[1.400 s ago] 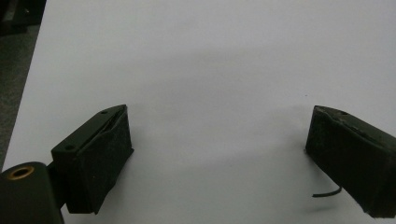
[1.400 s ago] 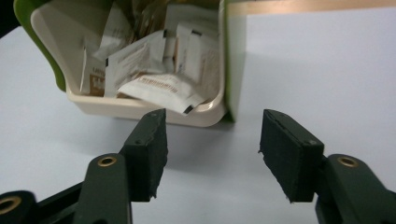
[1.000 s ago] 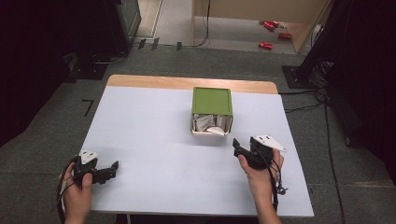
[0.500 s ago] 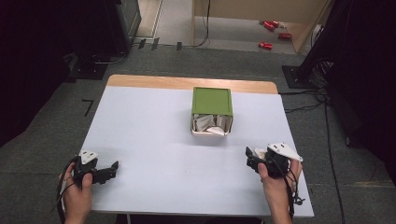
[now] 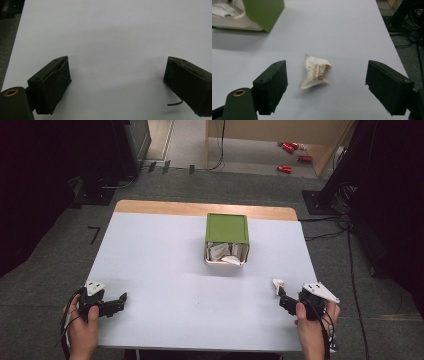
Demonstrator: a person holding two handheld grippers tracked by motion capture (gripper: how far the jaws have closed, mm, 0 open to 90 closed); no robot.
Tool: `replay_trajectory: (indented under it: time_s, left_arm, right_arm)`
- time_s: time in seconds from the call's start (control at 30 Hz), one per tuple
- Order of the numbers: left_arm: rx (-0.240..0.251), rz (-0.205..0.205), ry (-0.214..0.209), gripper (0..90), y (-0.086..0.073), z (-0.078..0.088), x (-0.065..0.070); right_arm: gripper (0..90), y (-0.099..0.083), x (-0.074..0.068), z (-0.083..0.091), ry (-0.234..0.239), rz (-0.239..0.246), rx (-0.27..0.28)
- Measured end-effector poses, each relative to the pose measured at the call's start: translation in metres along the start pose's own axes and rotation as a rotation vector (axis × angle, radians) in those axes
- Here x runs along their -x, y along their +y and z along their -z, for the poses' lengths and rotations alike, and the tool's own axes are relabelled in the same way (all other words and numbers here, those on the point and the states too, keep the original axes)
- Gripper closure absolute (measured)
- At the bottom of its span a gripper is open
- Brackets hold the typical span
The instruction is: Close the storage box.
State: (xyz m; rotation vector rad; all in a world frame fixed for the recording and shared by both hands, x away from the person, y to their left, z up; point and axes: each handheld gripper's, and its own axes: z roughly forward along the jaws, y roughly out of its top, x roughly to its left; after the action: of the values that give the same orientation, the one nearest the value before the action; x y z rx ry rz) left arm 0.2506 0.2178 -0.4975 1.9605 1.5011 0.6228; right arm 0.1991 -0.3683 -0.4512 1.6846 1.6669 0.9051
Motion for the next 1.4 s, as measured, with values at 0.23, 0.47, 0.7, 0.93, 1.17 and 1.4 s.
replay_trajectory:
  time_s: [0.23, 0.47, 0.7, 0.93, 1.17, 1.4]
  left_arm:
    - [0.000, 0.000, 0.000, 7.4, 0.000, 0.000, 0.000]
    - [0.000, 0.000, 0.000, 7.4, 0.000, 0.000, 0.000]
    - [0.000, 0.000, 0.000, 7.4, 0.000, 0.000, 0.000]
    - [0.000, 0.000, 0.000, 7.4, 0.000, 0.000, 0.000]
    - [-0.001, 0.000, 0.000, 7.4, 0.000, 0.000, 0.000]
    - [-0.001, 0.000, 0.000, 7.4, 0.000, 0.000, 0.000]
  right_arm:
    - [18.0, -0.016, 0.022, 0.001, -0.034, -0.016, -0.026]
    - [18.0, -0.031, 0.040, 0.002, -0.062, 0.001, -0.048]
    - [18.5, -0.044, 0.059, 0.000, -0.099, -0.025, -0.069]
    - [18.7, -0.053, 0.066, -0.003, -0.110, -0.024, -0.100]
    - [17.9, -0.058, 0.066, -0.004, -0.104, -0.031, -0.088]
    - [18.0, -0.061, 0.066, -0.003, -0.104, -0.031, -0.070]
